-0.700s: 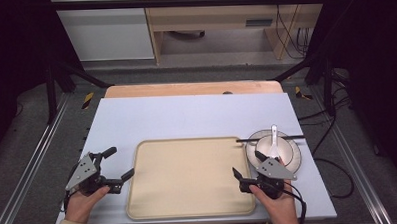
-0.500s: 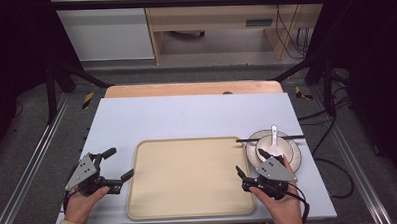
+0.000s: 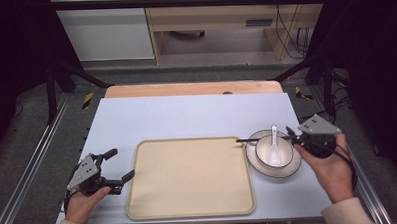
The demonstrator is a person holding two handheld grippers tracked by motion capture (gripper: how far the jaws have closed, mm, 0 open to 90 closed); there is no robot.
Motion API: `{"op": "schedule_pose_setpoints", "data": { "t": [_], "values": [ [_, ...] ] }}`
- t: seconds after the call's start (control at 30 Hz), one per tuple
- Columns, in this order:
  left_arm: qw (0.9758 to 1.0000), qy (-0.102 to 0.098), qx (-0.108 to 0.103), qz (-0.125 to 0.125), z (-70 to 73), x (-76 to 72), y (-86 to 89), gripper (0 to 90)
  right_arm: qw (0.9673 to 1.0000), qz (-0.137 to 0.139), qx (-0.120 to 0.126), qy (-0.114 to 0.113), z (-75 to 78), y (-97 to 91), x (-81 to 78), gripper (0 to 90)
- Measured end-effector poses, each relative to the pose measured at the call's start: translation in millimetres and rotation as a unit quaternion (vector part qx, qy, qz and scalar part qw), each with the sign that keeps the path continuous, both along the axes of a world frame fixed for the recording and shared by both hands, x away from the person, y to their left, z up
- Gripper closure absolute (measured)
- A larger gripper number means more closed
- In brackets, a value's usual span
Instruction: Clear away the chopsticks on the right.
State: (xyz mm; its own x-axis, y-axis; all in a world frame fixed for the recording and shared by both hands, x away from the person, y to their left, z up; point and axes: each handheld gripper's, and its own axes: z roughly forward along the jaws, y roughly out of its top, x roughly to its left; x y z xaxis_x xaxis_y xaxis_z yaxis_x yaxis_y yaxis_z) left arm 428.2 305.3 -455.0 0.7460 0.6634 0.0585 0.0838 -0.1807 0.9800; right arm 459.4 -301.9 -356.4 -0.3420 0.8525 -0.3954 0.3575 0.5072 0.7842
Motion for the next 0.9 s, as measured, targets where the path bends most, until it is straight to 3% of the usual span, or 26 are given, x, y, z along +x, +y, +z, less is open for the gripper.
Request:
{"op": "schedule_pose_setpoints", "data": {
  "t": [0.07,0.1,0.17,0.2,0.3,0.4,0.47,0.67,0.83,0.9],
  "values": [
    [1.0,0.002,0.002,-0.001,-0.6,0.3,-0.7,3.2,0.9992,-0.018,0.009,0.035,-8.8,-17.1,17.3,67.2],
    [1.0,0.003,0.005,-0.002,-0.9,0.6,-0.9,3.4,0.9972,-0.033,0.018,0.065,-20.9,-30.7,34.0,73.5],
    [0.9999,0.006,0.008,-0.001,-1.9,1.0,-1.8,3.6,0.9929,-0.044,0.041,0.102,-36.4,-41.7,51.2,80.2],
    [0.9999,0.006,0.008,-0.001,-1.9,1.0,-1.8,3.7,0.9929,-0.044,0.041,0.102,-36.4,-41.7,51.2,80.2],
    [0.9999,0.009,0.011,0.0,-2.8,1.1,-2.3,4.2,0.9863,-0.052,0.036,0.152,-60.7,-46.0,76.9,85.6],
    [0.9998,0.012,0.014,0.0,-3.7,1.5,-2.7,4.3,0.9836,-0.054,0.034,0.169,-68.6,-46.6,86.4,86.8],
    [0.9998,0.013,0.014,0.0,-4.2,1.5,-3.3,4.4,0.9797,-0.055,0.03,0.19,-77.2,-45.8,93.9,87.5],
    [0.9998,0.014,0.016,-0.001,-4.3,1.2,-4.2,4.7,0.9766,-0.056,0.023,0.206,-82.7,-47.4,93.3,88.3],
    [0.9997,0.015,0.019,-0.003,-4.3,1.1,-4.3,5.1,0.9759,-0.056,0.027,0.209,-82.5,-47.8,77.6,88.2],
    [0.9997,0.015,0.019,-0.004,-4.2,0.9,-4.7,5.5,0.9743,-0.064,0.032,0.214,-84.2,-49.5,62.7,88.0]
  ]
}}
